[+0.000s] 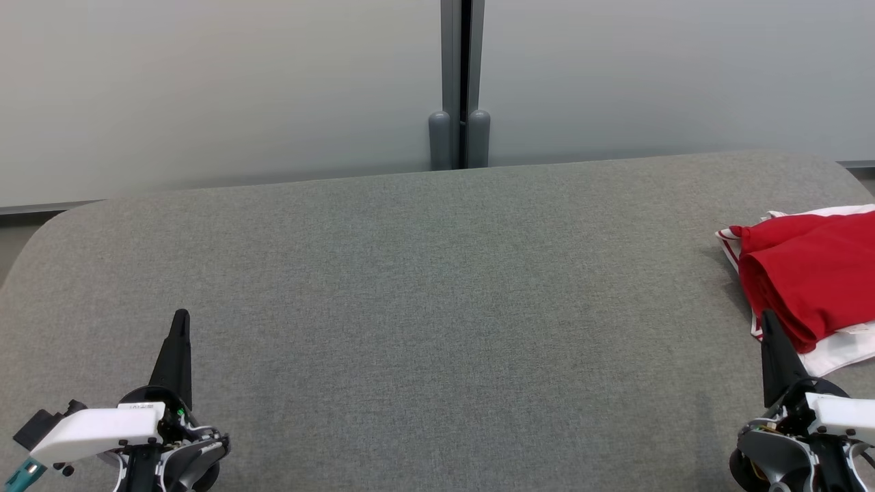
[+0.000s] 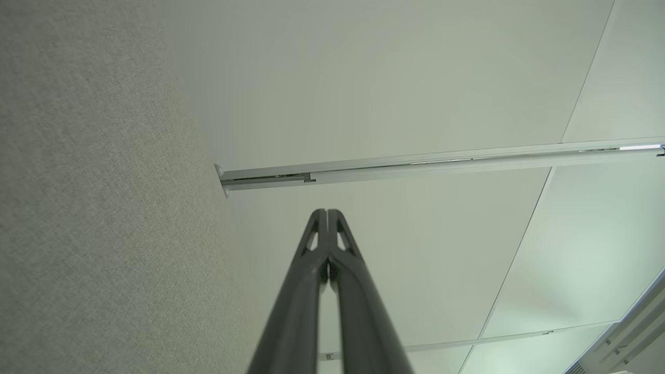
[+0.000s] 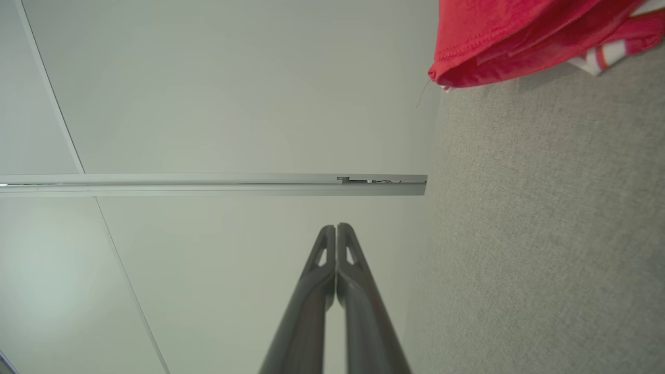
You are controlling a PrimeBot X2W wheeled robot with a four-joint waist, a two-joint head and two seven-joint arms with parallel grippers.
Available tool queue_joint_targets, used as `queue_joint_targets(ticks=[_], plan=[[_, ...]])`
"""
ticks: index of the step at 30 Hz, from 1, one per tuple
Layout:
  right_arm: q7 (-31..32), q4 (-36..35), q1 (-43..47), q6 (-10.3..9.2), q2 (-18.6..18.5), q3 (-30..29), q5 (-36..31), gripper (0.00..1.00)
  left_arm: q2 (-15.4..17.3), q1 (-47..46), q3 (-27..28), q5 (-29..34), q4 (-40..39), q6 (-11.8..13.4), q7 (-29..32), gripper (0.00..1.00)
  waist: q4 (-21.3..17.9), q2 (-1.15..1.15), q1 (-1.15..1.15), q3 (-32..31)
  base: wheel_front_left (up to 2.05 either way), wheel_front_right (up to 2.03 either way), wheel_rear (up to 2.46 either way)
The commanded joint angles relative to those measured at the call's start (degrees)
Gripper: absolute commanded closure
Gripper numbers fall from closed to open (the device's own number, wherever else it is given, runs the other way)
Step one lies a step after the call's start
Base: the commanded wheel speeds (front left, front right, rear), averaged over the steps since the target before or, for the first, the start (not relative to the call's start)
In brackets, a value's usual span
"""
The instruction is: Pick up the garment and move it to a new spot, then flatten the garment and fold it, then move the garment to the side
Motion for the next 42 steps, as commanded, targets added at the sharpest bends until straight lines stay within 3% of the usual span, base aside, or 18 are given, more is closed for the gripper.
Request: queue_joint_targets(ticks=[1, 42], plan=[[0.31, 0.04, -0.48, 0.02, -0.14, -0.21, -0.24, 1.00, 0.19, -0.72, 0.27, 0.01, 0.09, -0.30, 0.12, 1.00, 0.00, 0.00, 0.00, 0.00, 0.00, 0.00, 0.00], [0.64, 0.06, -0.53, 0.02, 0.14, -0.53, -0.57, 1.00, 0.15, -0.73, 0.32, 0.09, 0.09, -0.30, 0.20, 1.00, 0.00, 0.00, 0.00, 0.00, 0.00, 0.00, 0.00]])
